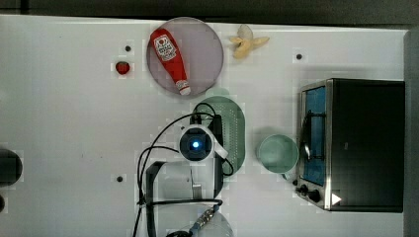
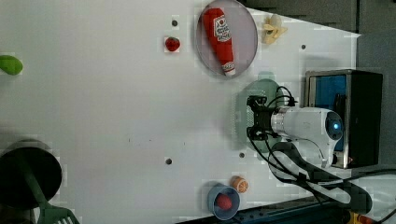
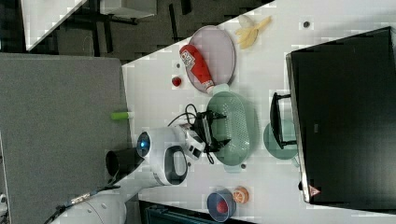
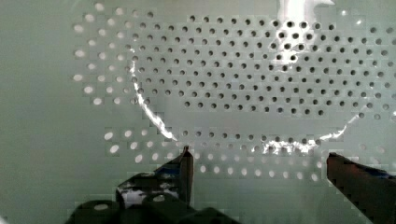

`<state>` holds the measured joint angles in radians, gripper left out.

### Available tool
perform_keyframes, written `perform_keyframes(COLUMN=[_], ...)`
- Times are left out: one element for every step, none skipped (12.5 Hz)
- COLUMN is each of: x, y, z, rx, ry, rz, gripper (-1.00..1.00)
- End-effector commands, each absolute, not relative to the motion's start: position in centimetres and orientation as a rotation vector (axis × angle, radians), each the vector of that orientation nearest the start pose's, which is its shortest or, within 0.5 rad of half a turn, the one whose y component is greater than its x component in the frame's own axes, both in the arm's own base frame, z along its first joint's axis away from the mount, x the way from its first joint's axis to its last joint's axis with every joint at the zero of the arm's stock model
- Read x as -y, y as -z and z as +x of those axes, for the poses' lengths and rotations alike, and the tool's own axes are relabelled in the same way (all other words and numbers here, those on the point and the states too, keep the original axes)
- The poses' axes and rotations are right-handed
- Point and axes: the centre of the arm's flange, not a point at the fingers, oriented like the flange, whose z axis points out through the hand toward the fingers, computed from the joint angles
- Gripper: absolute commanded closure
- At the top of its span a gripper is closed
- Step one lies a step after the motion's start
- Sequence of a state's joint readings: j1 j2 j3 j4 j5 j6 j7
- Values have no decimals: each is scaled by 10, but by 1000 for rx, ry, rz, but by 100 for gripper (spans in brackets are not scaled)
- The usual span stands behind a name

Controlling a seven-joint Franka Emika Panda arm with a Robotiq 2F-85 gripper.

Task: Drag strainer right to left.

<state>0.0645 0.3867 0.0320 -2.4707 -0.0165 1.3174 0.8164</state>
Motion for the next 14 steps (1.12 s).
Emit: perform_keyframes(x=[-85, -94, -102, -111, -120, -128, -138, -147, -157, -167, -177, -186, -194, -203], y=[-146, -145, -144, -143, -143, -142, -142, -142, -143, -143, -145, -145, -145, -146], z=[467, 466, 466, 467, 468, 470, 471, 473, 475, 476, 477, 478, 479, 480], rx=[-2109, -2094, -2085, -2070, -2072, -2098, -2117, -2134, -2158, -2177, -2188, -2203, -2211, -2207], ry=[12, 8, -1, -10, -18, -28, -39, -50, -62, -74, -81, -89, -96, -96], rz=[-2302, -2319, -2337, -2360, -2361, -2338, -2325, -2318, -2300, -2287, -2273, -2263, -2262, -2256], gripper=[-100, -100, -100, -100, -100, -100, -100, -100, -100, -100, -100, -100, -100, -100])
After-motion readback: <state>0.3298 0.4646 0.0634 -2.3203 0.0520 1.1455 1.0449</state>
